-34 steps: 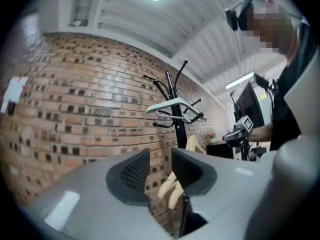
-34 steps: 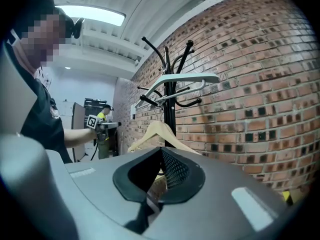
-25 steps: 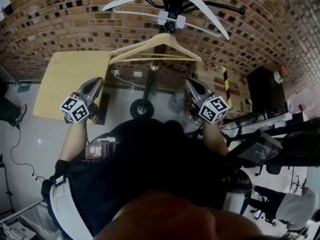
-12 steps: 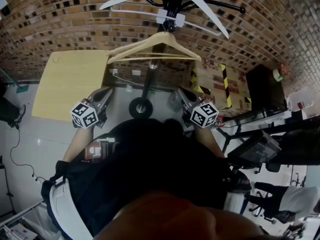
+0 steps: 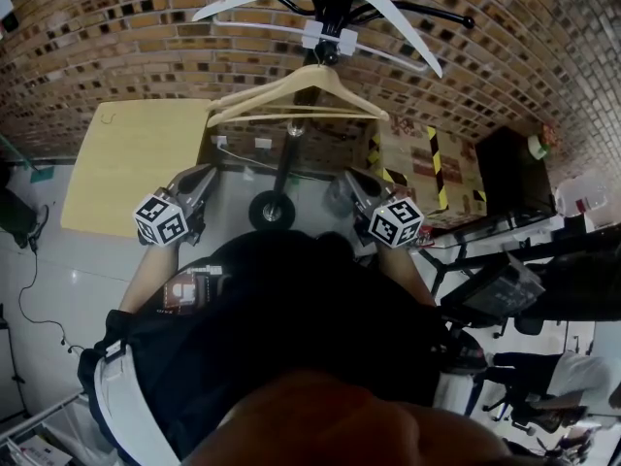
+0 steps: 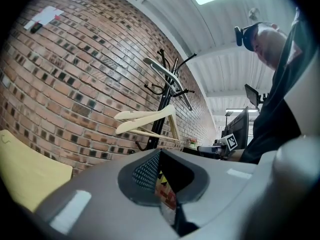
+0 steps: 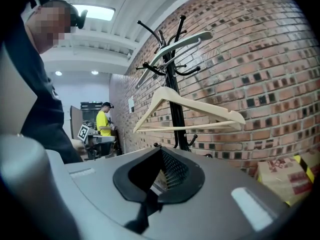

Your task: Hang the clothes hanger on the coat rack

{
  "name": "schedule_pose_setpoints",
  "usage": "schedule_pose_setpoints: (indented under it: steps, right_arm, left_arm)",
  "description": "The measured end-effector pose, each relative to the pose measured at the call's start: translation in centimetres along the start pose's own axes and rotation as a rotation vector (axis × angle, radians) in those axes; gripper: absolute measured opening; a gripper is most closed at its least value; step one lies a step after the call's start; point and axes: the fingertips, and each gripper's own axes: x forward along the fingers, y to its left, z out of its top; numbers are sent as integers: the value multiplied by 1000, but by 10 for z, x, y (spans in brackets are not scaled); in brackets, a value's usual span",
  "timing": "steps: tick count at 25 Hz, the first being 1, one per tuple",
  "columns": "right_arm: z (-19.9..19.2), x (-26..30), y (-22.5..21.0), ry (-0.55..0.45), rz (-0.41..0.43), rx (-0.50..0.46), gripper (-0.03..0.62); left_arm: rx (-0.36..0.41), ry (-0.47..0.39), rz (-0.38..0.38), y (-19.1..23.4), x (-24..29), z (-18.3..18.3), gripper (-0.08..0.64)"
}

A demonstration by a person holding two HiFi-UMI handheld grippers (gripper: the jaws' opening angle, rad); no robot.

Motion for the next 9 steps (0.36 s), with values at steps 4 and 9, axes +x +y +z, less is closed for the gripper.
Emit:
schedule_pose_setpoints:
  steps: [4, 9]
  right_arm:
    - [1, 0, 1, -2, 3, -7, 11]
    - [2, 0, 2, 5, 9, -13, 11]
  left_arm:
    - [6, 0, -4, -1, 0, 3, 2]
    - [6, 0, -8, -2, 0, 3, 2]
